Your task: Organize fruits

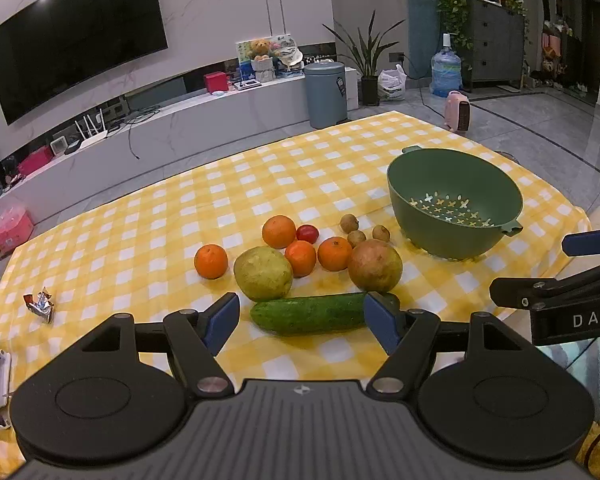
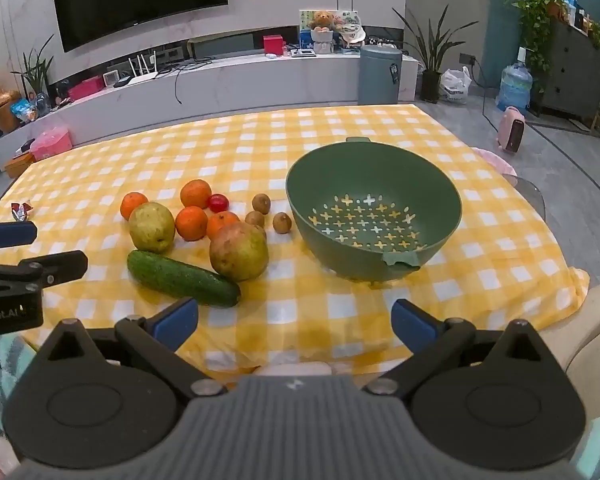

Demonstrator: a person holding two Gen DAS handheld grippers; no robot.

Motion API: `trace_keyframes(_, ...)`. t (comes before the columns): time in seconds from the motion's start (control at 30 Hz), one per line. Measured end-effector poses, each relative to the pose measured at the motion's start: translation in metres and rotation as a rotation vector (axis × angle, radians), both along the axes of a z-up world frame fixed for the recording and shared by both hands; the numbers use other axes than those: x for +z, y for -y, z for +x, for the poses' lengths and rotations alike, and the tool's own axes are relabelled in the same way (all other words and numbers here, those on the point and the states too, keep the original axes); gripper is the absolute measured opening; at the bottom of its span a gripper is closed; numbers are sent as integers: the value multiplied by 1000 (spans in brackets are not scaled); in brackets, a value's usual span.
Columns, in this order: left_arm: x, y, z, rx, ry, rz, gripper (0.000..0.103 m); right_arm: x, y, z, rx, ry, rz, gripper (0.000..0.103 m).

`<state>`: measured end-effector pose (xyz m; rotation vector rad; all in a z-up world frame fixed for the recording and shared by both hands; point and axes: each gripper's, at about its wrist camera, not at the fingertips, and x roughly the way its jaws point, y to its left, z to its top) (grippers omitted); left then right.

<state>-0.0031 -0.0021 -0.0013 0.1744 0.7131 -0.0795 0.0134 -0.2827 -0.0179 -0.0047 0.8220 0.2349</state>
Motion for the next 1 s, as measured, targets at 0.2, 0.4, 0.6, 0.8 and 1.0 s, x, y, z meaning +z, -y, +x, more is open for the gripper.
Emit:
trace_keyframes(0.2, -1, -2, -5, 1, 1, -4, 83, -1, -2, -2, 5, -2, -7, 99)
trace_keyframes(0.4, -1, -2, -5, 2, 1, -4, 83, 0, -2, -2, 0, -6, -9, 99)
trace_keyframes(0.6, -1, -2, -6, 1, -1, -4, 83, -1, -3, -2, 0, -7, -10, 99)
trace_keyframes(0.8, 0, -2, -9, 4, -2, -6, 83, -1, -2, -2, 0, -6, -10, 99)
trace_keyframes(1.0, -1, -2, -10, 3, -3, -6, 84, -1, -2, -2, 0, -8, -11, 99)
